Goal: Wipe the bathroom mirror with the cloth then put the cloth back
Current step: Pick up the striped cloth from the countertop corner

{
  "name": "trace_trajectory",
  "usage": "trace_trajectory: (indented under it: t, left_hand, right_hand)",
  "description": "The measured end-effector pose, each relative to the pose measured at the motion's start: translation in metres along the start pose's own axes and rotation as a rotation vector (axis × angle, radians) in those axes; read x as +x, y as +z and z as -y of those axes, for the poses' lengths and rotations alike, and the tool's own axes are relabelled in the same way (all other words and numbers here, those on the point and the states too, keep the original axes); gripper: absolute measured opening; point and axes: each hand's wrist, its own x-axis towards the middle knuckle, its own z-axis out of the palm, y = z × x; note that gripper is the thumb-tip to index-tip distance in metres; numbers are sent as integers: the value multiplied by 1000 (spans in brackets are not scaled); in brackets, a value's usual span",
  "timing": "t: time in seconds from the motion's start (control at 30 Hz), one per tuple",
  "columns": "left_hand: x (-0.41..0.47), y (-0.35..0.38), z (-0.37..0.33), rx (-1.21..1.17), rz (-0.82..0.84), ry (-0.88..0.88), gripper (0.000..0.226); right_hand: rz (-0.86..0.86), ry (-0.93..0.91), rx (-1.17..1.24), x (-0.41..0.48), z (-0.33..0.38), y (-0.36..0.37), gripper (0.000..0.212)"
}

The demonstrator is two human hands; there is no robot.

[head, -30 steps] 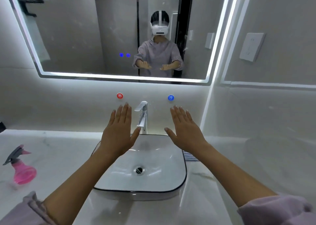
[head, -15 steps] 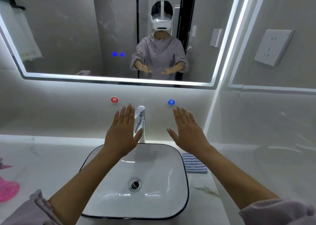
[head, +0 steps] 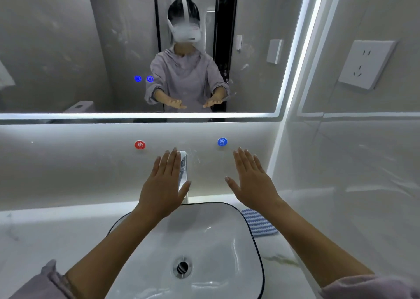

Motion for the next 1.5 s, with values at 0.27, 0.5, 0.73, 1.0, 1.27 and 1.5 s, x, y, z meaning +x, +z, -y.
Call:
trace_trajectory:
  t: [0.27,0.5,0.73,1.0,1.27,1.5]
  left_hand:
    - [19,11,-6,-16,12,34,76]
    - [44,30,-31,-35,29,36,77]
    - [75,60,-62,-32,80,64,77]
    - [109,95,-91,-33,149,106,76]
    - [129,140,-111,-53,246,158,76]
    - [143,184,-125,-88,318,212,98]
  right_hand:
    - [23,30,-10,9,-17,11,74]
    - [52,53,31,19,-52,22,75]
    - [77,88,43,23,-99,42,74]
    - [145,196,62,18,-139,74,75]
    - [208,300,122,14,-158,111,75]
    - [285,390,183,3,-168,152,74]
